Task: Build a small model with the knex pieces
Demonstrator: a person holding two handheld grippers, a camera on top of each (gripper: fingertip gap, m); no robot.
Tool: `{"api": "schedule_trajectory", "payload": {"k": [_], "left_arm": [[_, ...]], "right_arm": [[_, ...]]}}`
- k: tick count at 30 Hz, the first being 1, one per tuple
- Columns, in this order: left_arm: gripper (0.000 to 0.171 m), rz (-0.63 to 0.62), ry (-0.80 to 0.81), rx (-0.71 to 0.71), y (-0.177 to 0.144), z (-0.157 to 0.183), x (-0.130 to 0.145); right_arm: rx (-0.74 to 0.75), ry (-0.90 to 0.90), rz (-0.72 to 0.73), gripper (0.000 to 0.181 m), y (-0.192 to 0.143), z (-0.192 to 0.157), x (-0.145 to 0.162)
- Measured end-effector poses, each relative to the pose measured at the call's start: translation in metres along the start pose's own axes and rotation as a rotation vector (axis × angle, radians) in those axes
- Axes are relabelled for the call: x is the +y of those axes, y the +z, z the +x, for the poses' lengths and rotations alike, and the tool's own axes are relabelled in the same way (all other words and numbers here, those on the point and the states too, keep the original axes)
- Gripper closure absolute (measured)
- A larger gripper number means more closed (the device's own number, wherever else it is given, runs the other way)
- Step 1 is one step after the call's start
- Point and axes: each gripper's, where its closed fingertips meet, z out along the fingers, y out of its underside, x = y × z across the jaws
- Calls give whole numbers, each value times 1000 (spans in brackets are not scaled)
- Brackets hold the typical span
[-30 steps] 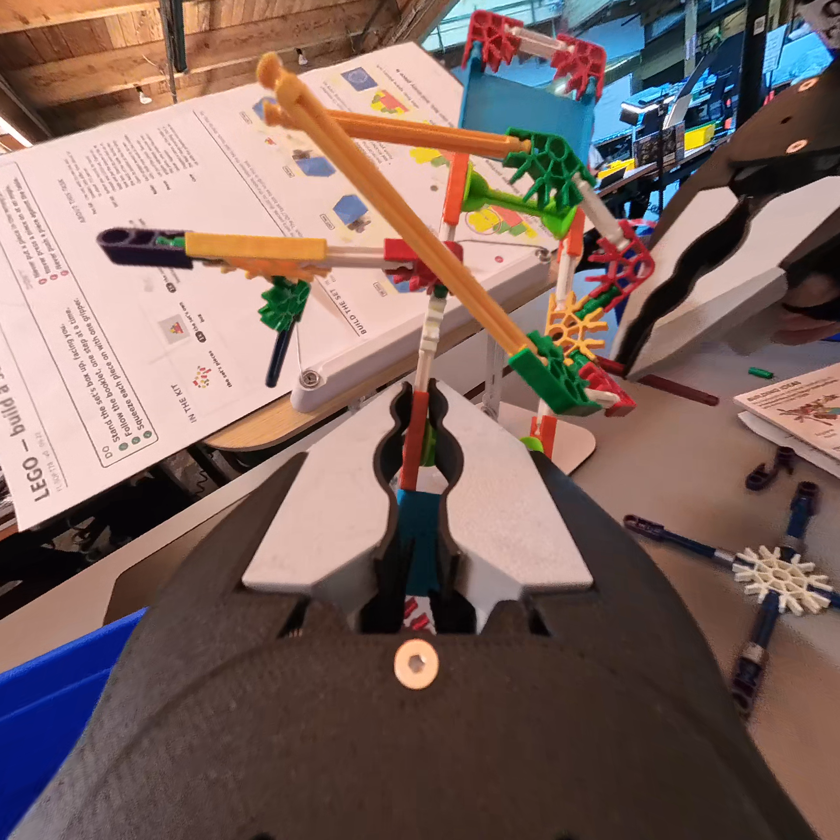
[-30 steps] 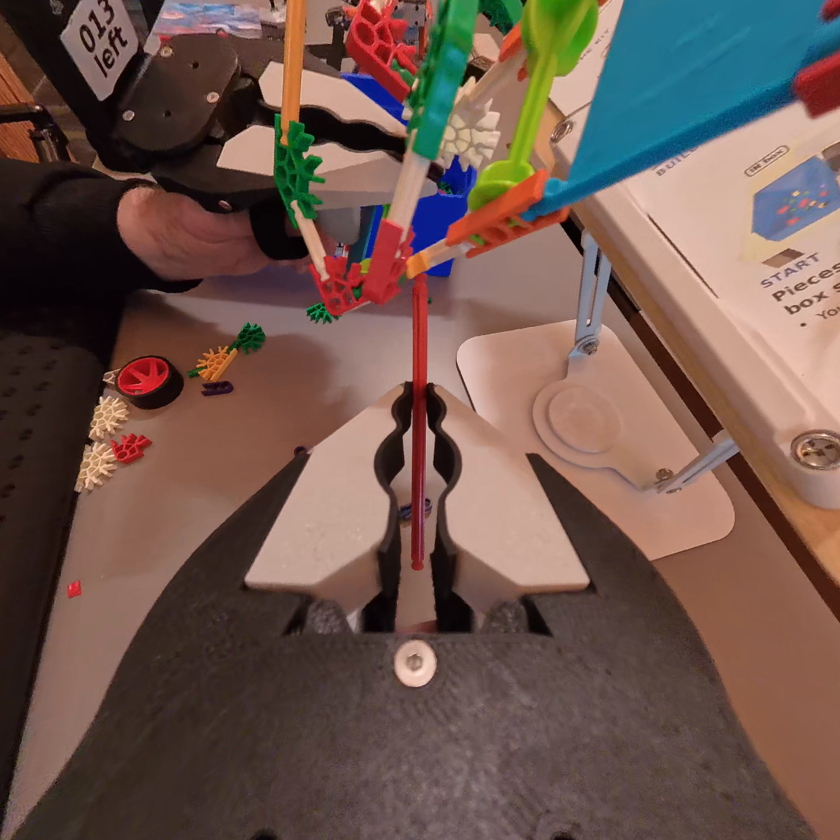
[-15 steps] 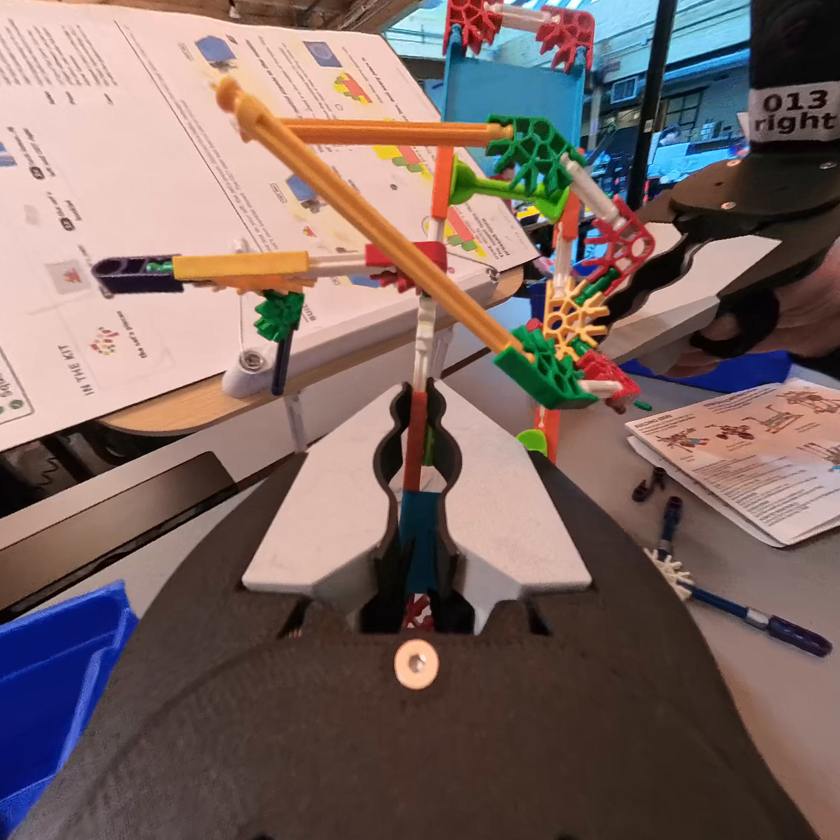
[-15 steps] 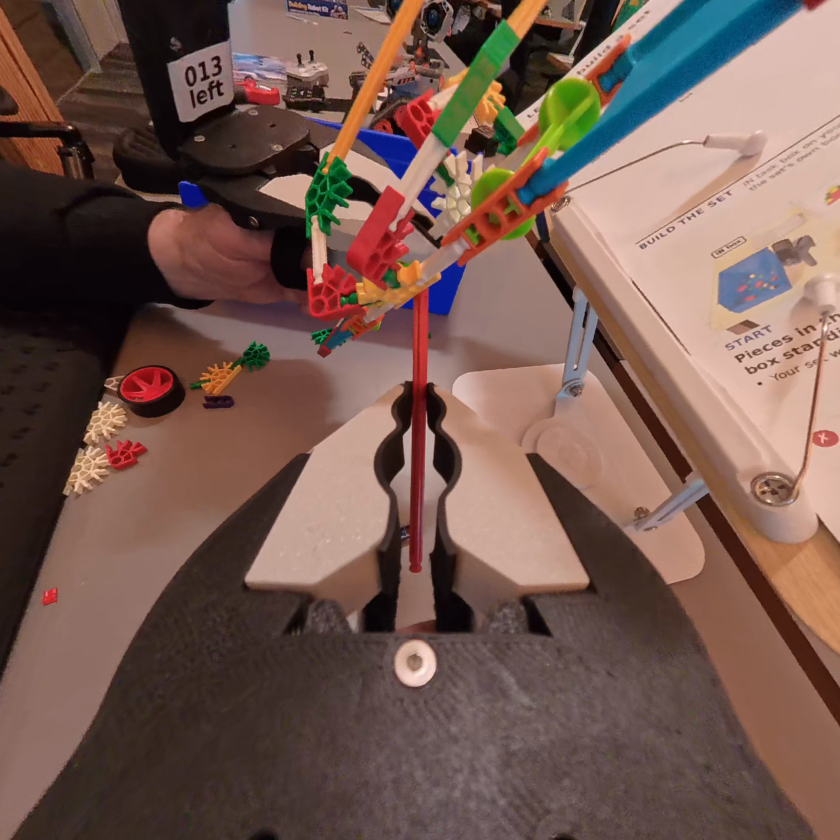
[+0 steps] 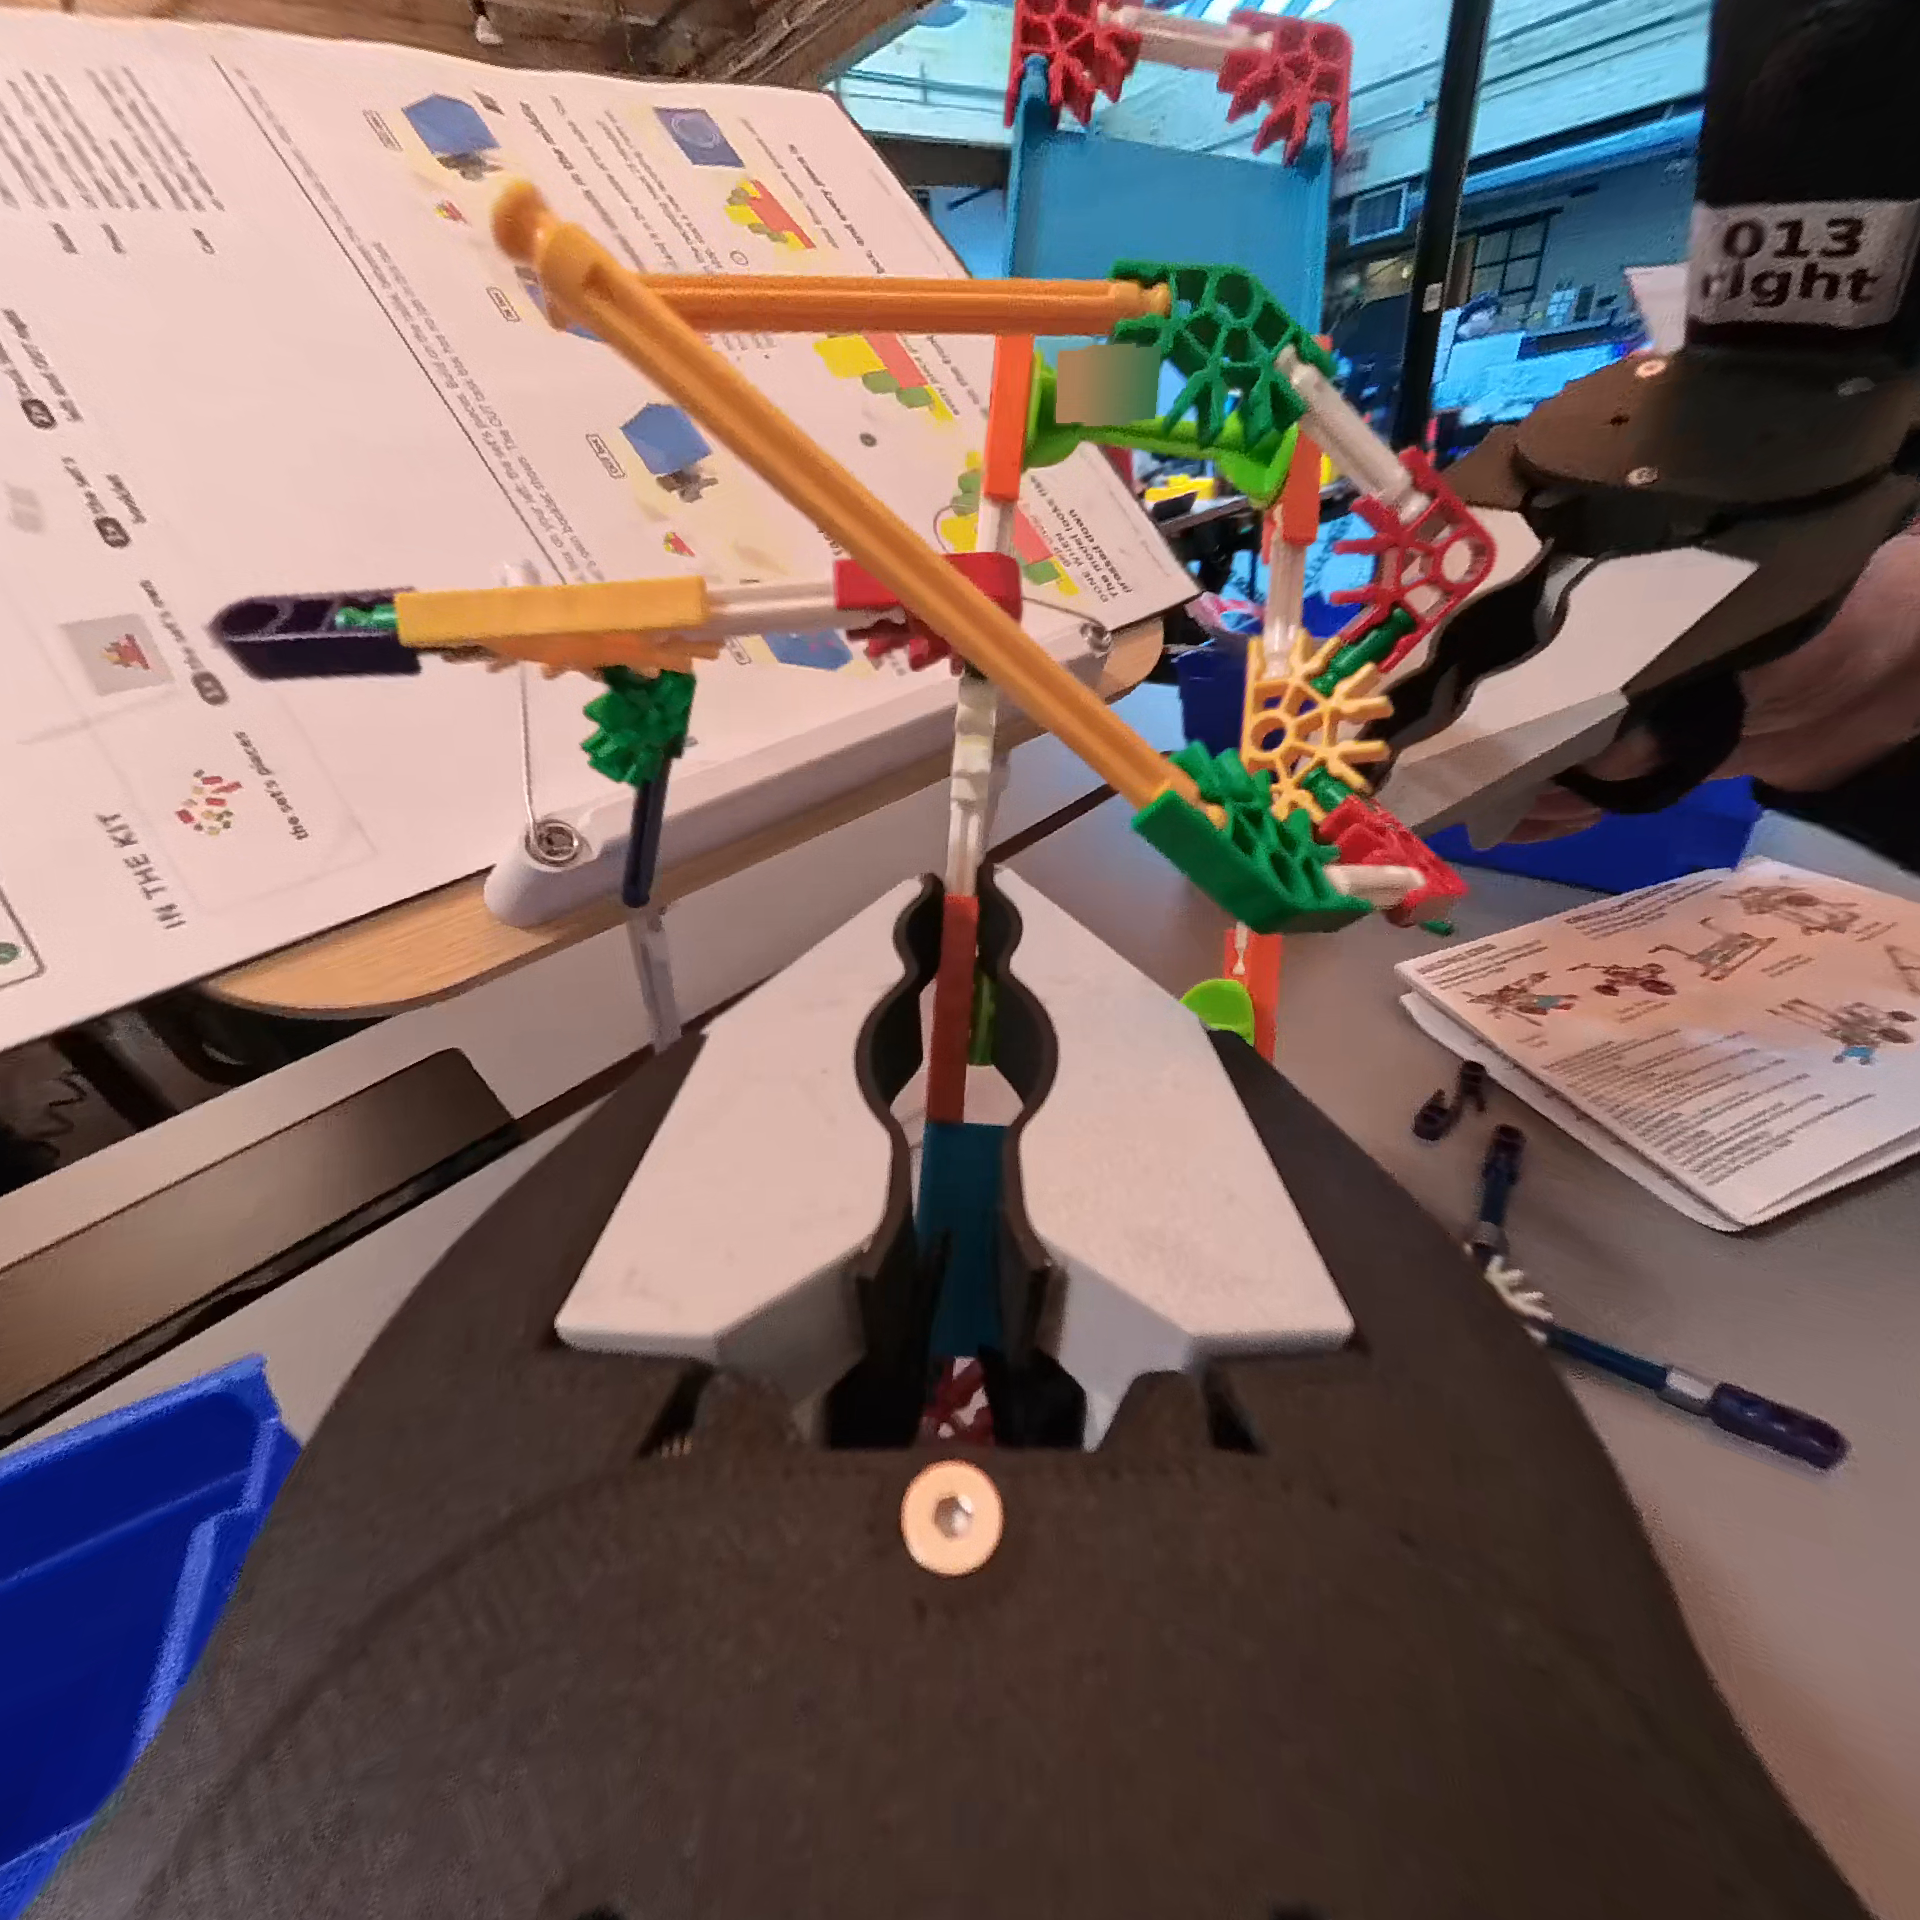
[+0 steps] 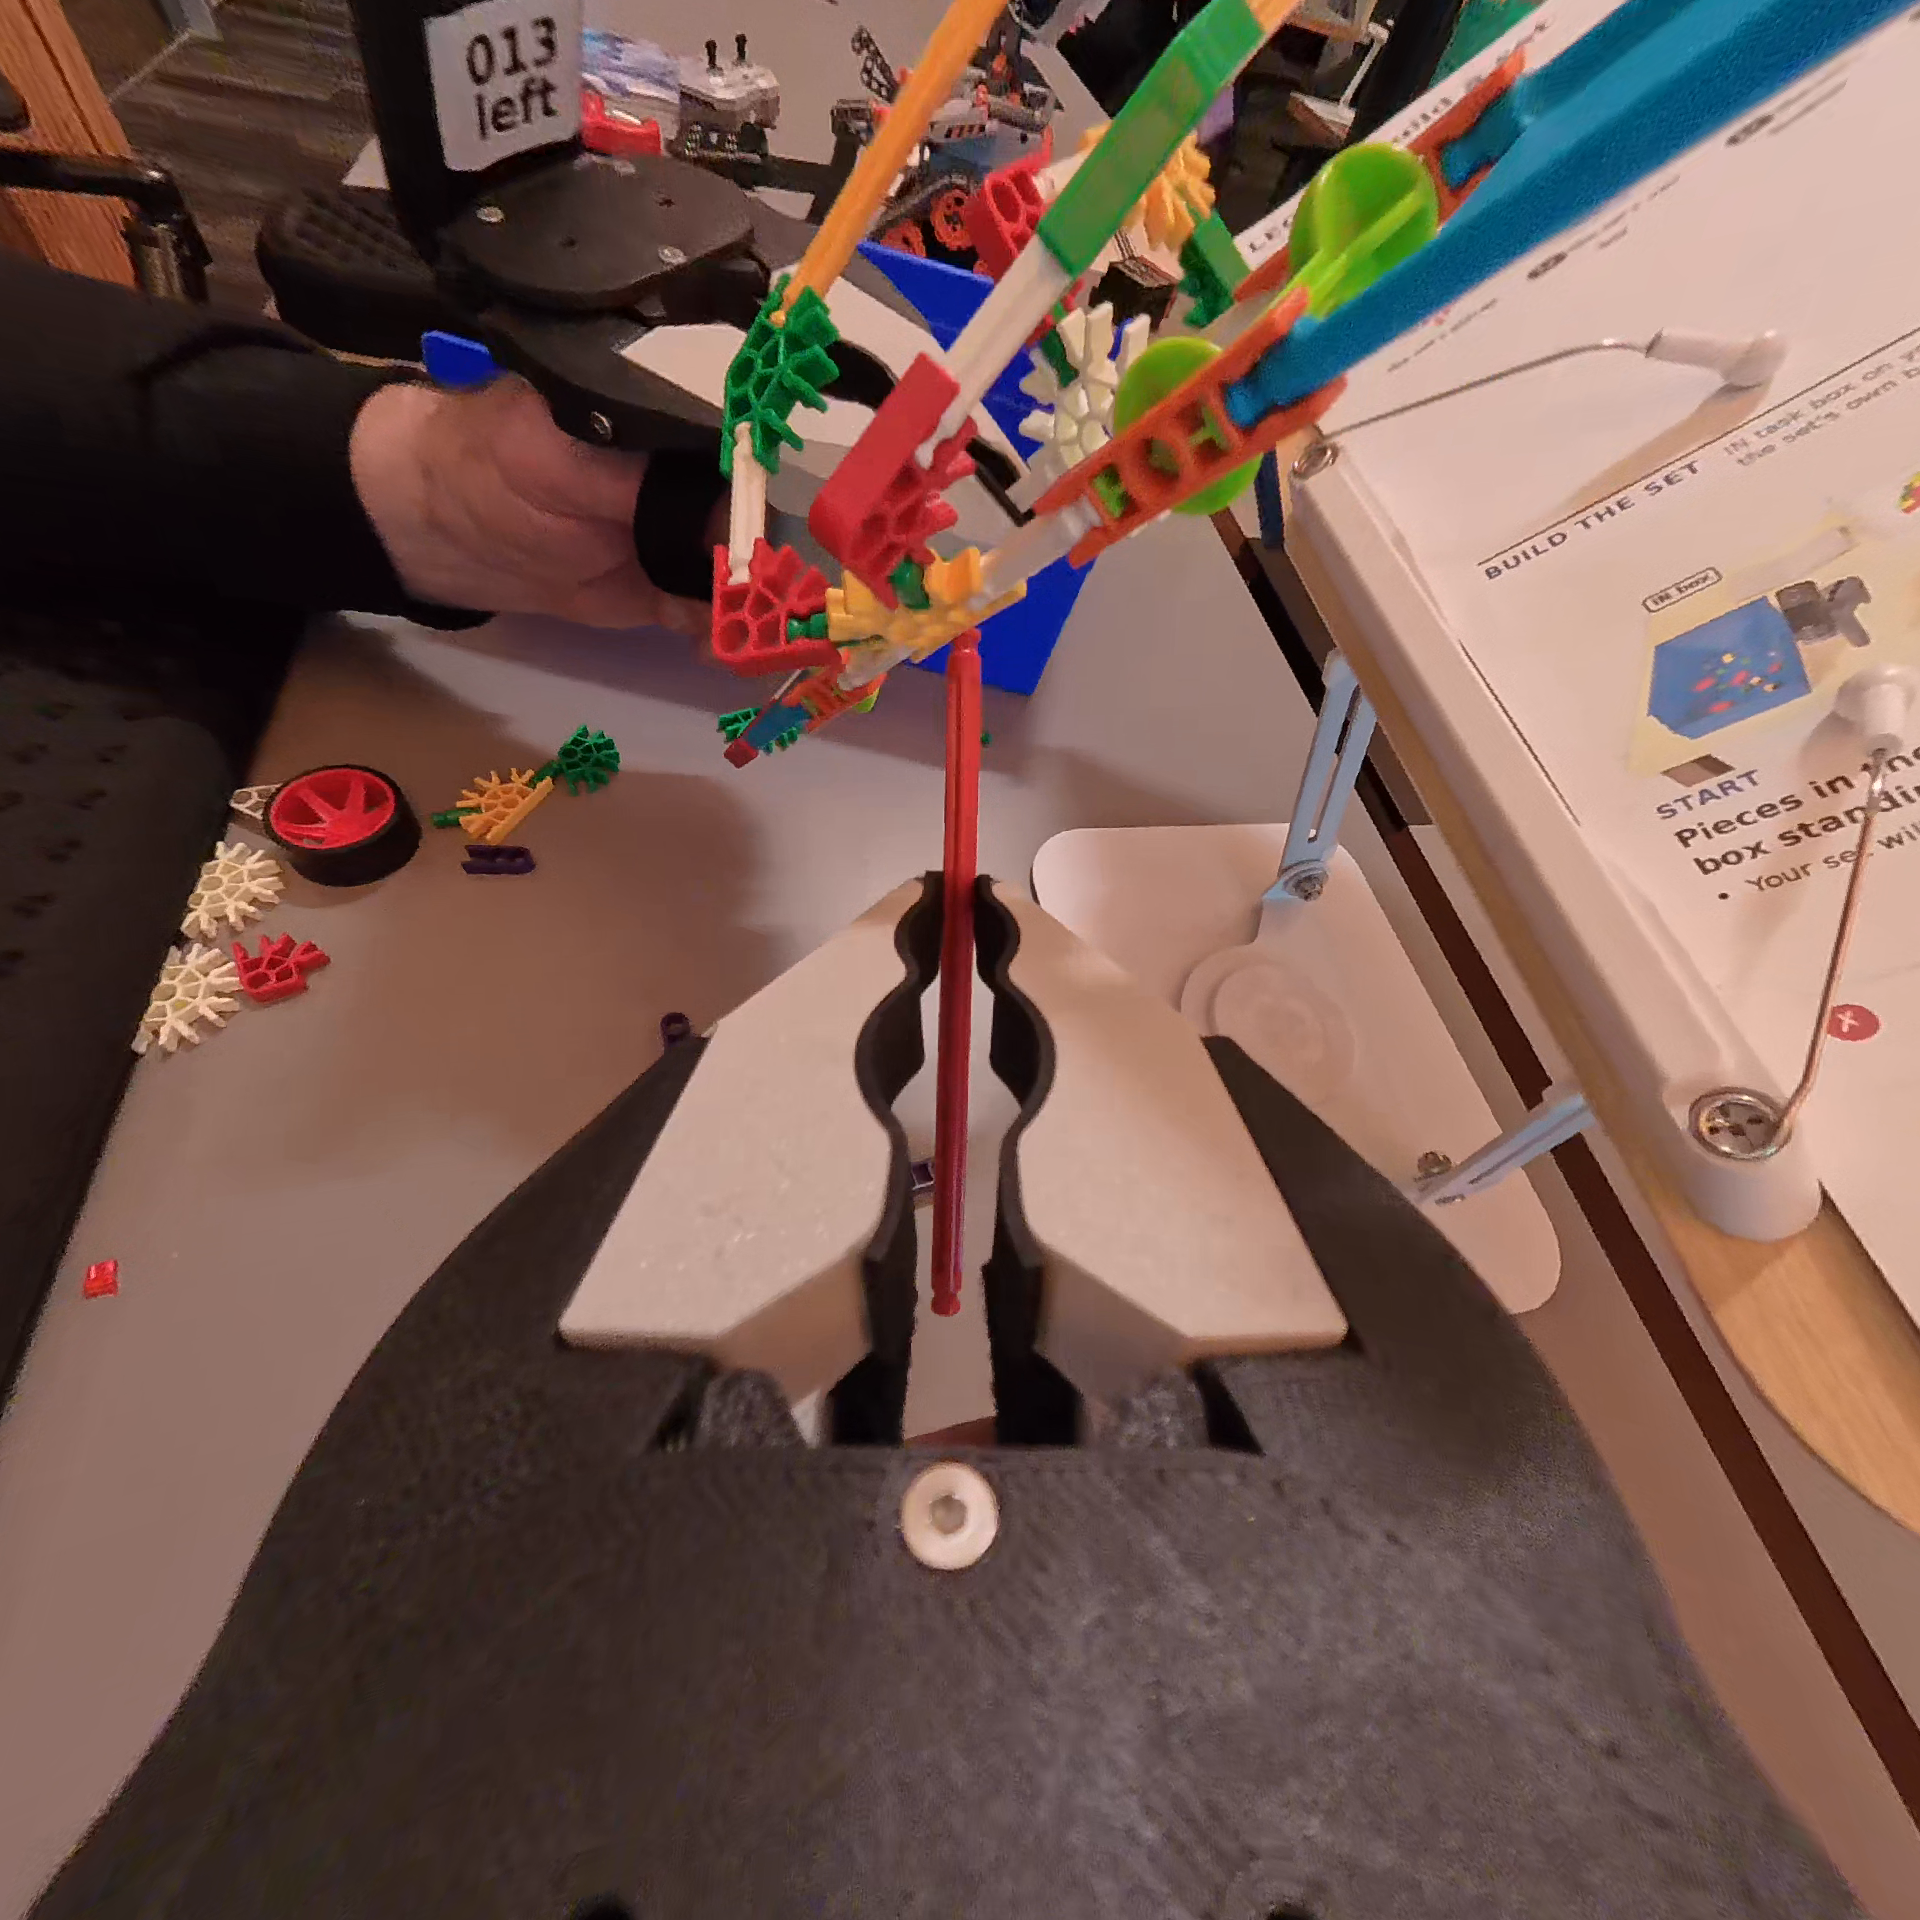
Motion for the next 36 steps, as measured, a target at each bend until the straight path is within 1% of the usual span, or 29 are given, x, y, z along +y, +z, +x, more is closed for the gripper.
{"api": "schedule_trajectory", "payload": {"k": [3, 8, 11, 17, 24, 32, 36], "left_arm": [[168, 4, -88, 69, 0, 4, 1], [168, 48, -254, 200, -2, 11, -3], [169, 63, -296, 231, -2, 11, -4], [169, 53, -258, 209, -1, 11, -2], [169, 51, -246, 203, -1, 10, -2], [168, 35, -198, 188, 1, 13, 1], [169, 28, -121, 136, 0, 9, 0]], "right_arm": [[-11, -16, 7, 179, -5, -3, -5], [-15, -31, 9, 179, -13, -8, -13], [-9, -32, -10, 179, -14, -11, -18], [-10, -38, -36, 179, -8, -18, -21], [-2, -19, -22, 179, -15, -13, -21], [2, -16, -52, 179, -10, -13, -17], [14, 1, -63, 179, -10, -10, -17]]}}
